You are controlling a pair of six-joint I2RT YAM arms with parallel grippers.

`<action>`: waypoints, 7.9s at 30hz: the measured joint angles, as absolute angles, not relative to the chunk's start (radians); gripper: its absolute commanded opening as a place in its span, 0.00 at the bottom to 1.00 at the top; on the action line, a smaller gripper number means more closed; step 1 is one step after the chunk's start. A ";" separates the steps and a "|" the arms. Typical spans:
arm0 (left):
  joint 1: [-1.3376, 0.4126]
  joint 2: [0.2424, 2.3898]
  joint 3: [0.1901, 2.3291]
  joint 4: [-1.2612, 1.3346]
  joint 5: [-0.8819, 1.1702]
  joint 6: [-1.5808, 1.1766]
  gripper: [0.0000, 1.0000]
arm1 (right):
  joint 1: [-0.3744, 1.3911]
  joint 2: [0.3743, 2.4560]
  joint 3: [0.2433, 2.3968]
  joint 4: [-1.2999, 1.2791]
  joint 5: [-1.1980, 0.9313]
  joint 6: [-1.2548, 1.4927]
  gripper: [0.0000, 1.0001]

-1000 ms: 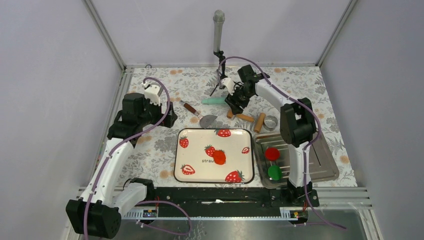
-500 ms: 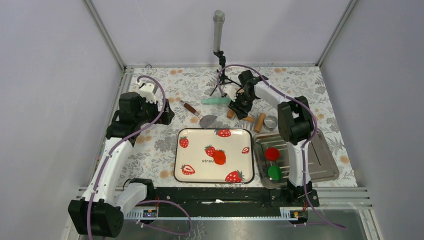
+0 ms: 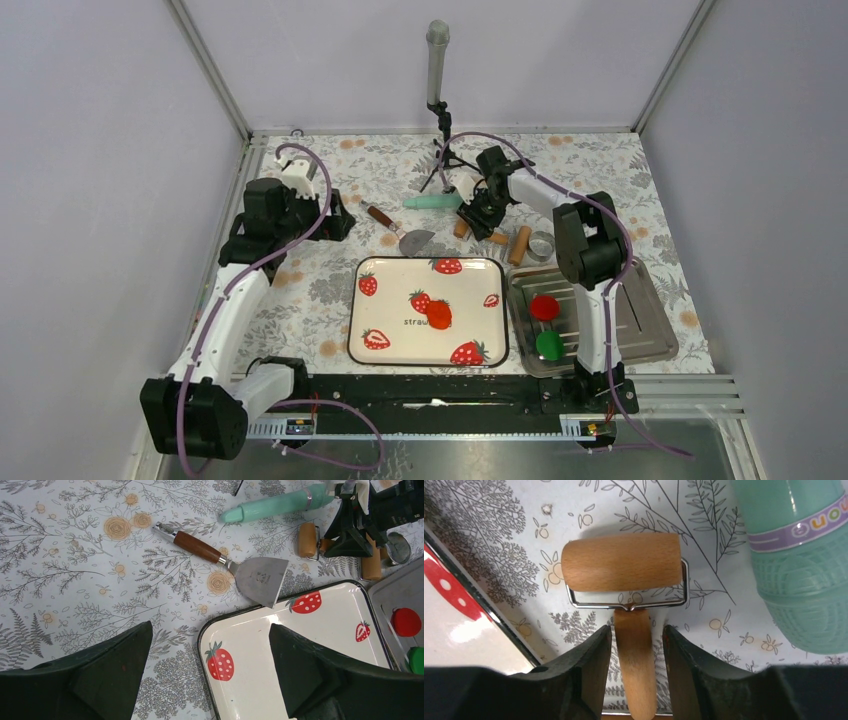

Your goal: Roll out the dumpling wrappers from the dough

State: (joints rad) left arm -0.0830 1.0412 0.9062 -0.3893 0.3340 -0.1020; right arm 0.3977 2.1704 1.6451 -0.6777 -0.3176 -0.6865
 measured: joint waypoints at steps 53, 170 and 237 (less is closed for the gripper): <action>-0.535 1.693 1.676 -0.383 0.662 -0.218 0.43 | 0.405 1.556 1.474 -0.187 -0.162 0.467 0.00; -0.673 1.987 1.492 -0.693 0.398 0.859 0.44 | -0.210 1.230 1.282 -0.834 -0.622 0.191 0.00; -0.458 1.438 1.068 -0.317 0.127 -0.128 0.67 | 0.228 1.628 1.259 -0.646 -0.713 0.296 0.00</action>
State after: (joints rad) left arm -0.4580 1.4384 1.0683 -0.3168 0.1268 -0.1284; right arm 0.2283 1.6283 1.2587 -0.6456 -0.7132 0.2958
